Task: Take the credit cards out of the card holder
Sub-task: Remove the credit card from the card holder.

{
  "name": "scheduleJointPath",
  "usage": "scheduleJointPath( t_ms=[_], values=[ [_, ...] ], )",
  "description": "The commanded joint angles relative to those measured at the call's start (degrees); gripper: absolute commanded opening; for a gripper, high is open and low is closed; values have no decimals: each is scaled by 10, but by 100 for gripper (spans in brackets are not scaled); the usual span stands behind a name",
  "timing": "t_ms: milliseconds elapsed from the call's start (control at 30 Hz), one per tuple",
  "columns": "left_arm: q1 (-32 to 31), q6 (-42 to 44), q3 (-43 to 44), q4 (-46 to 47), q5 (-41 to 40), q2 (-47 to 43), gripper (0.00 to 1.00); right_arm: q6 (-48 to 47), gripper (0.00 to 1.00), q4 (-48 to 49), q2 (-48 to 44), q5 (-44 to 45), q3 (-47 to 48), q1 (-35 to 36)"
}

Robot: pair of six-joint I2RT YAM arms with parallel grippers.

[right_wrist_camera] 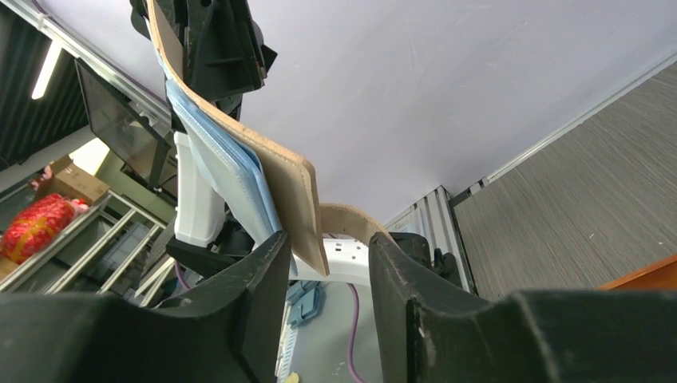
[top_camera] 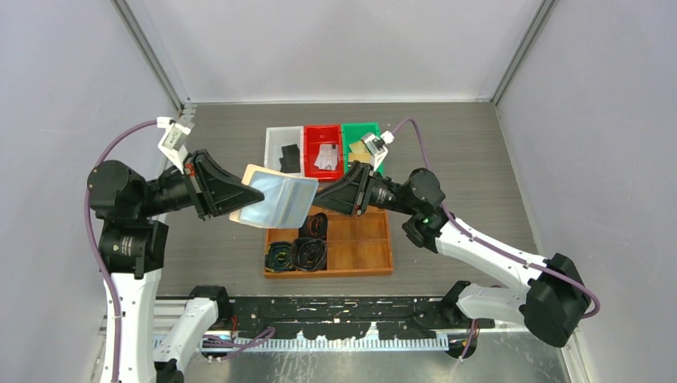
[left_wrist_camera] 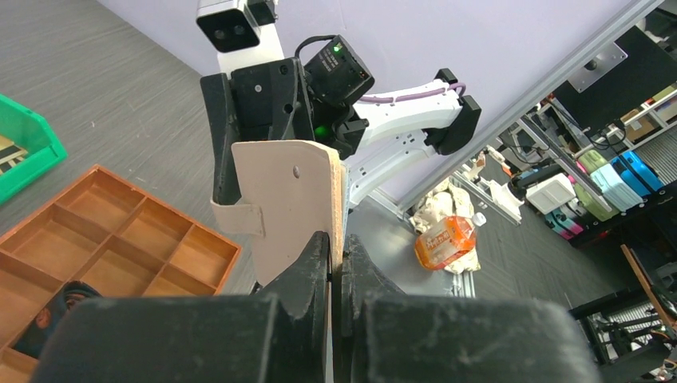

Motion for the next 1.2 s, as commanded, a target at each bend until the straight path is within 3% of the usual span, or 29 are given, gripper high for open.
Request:
scheduleJointPath(
  t_ms=[0, 67, 167, 400, 533, 833, 1167],
  values=[
    [3, -19, 4, 45, 1, 0, 0, -10, 49, 14, -1, 9, 40, 3],
    [3, -19, 4, 45, 2, 0, 0, -10, 57, 23, 2, -4, 42, 4],
    [3, -19, 5, 45, 2, -1, 0, -24, 61, 19, -4, -25, 36, 5],
    [3, -22, 13, 43, 5, -1, 0, -159, 60, -156, -52, -77, 39, -1],
    [3, -25, 12, 42, 5, -4, 0, -160, 63, -138, -66, -92, 43, -3],
    [3, -38, 11, 52, 2, -4, 0, -122, 70, -108, -20, -38, 97, -3],
    [3, -59, 11, 69, 2, -5, 0, -136, 62, -127, -2, -19, 108, -2]
  ],
)
